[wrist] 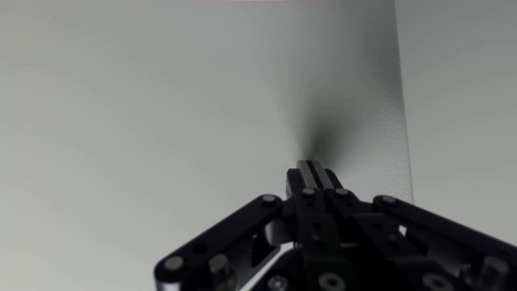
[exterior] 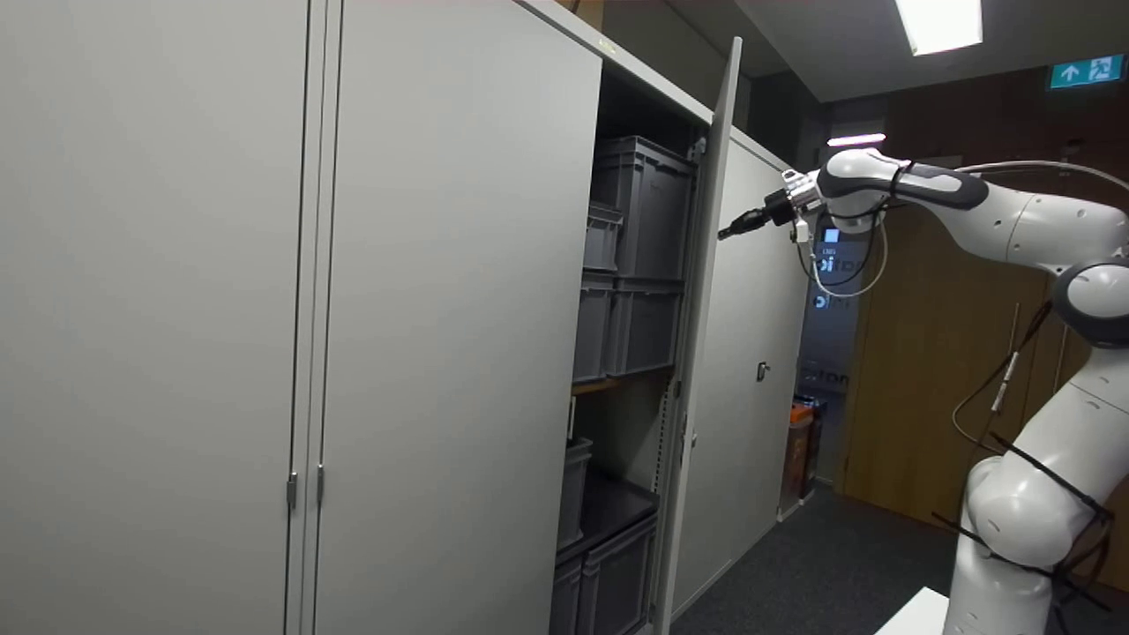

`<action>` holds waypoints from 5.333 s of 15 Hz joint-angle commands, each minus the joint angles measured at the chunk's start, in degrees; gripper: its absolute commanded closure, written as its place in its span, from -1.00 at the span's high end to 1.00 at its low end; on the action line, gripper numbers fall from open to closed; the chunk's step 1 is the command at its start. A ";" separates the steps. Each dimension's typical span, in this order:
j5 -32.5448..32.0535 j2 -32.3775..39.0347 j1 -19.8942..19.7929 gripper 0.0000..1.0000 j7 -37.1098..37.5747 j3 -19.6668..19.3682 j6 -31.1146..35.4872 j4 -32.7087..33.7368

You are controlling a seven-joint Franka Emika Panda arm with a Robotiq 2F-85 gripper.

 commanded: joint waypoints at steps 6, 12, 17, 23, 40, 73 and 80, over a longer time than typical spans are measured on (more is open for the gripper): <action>5.29 8.31 -0.80 -1.00 -3.89 -0.25 -0.45 9.02; 7.07 12.76 -2.63 -1.00 -4.29 0.40 -1.29 14.37; 8.54 15.80 -4.22 -1.00 -4.62 1.24 -2.00 17.59; 10.31 19.24 -6.42 -1.00 -4.69 3.19 -4.03 21.72; 10.39 28.23 -7.45 -1.00 -4.02 4.52 -7.39 30.96; 8.97 29.22 -7.16 -1.00 -2.71 4.72 -6.41 28.55; 9.81 31.28 -6.36 -1.00 -4.07 5.28 -6.39 30.14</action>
